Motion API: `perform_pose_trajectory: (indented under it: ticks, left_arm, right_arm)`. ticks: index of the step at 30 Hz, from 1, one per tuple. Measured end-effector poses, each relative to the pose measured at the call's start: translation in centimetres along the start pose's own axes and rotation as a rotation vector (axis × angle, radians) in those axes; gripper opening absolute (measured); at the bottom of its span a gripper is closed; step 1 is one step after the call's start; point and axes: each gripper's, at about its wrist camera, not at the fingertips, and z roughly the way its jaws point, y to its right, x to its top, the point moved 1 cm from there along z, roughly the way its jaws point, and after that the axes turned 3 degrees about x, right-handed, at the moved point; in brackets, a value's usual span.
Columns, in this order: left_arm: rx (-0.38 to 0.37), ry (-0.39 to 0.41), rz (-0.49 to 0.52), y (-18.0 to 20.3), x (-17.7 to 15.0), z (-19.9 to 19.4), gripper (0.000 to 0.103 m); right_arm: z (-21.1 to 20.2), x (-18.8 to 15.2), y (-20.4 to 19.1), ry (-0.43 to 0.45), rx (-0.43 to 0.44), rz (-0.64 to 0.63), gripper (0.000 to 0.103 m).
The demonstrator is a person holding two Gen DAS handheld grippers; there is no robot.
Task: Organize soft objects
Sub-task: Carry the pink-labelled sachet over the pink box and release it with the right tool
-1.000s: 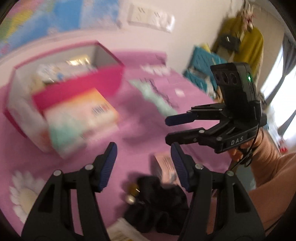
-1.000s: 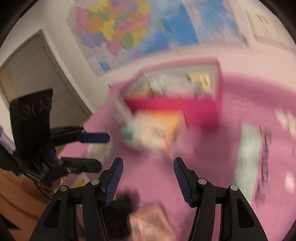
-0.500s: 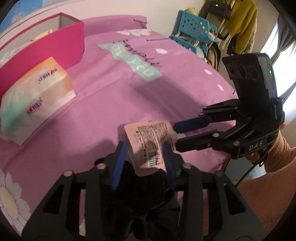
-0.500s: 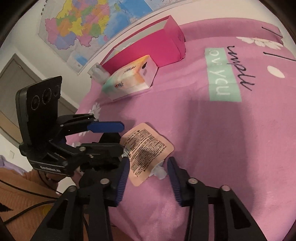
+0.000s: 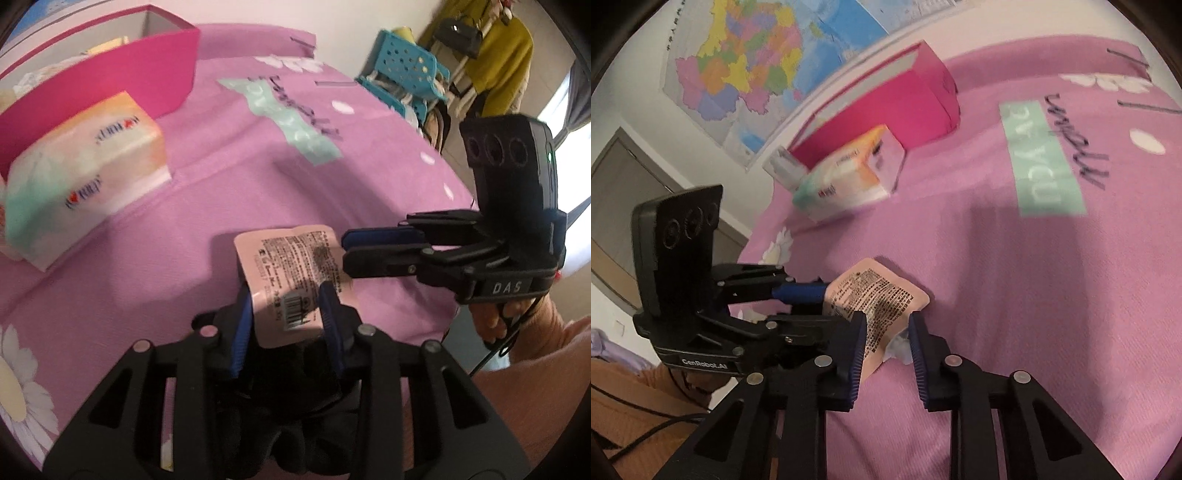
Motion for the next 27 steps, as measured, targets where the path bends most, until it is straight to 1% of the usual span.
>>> perform_pose_trajectory:
  ticks: [4, 8, 13, 17, 19, 23, 27]
  left_arm:
    - [0.021, 0.055, -0.031, -0.9, 1.5, -1.5, 0.038]
    - [0.038, 0.108, -0.067, -2.2, 3.7, -3.2, 0.038]
    - [0.095, 0.186, -0.107, -4.3, 7.2, -5.7, 0.038]
    - [0.137, 0.246, -0.139, -5.9, 10.2, -7.5, 0.038]
    - [0.170, 0.275, -0.153, -6.9, 11.8, -8.1, 0.038]
    - [0.206, 0.289, -0.193, -8.8, 14.2, -8.1, 0.038]
    - [0.217, 0.281, -0.247, -11.0, 16.2, -7.2, 0.038]
  right_arm:
    - [-0.3, 1.4, -0.7, 0.028, -0.006, -0.035, 0.024]
    - [-0.6, 3.8, -1.8, 0.070, -0.001, -0.086, 0.024]
    - [-0.9, 8.0, -3.5, 0.129, 0.011, -0.169, 0.024]
    - [-0.7, 11.7, -4.3, 0.168, 0.026, -0.210, 0.024]
    - [-0.3, 13.8, -4.5, 0.184, 0.030, -0.225, 0.024]
    - [0.8, 17.5, -4.6, 0.204, 0.052, -0.226, 0.024]
    - [2.4, 20.8, -4.1, 0.210, 0.051, -0.221, 0.024]
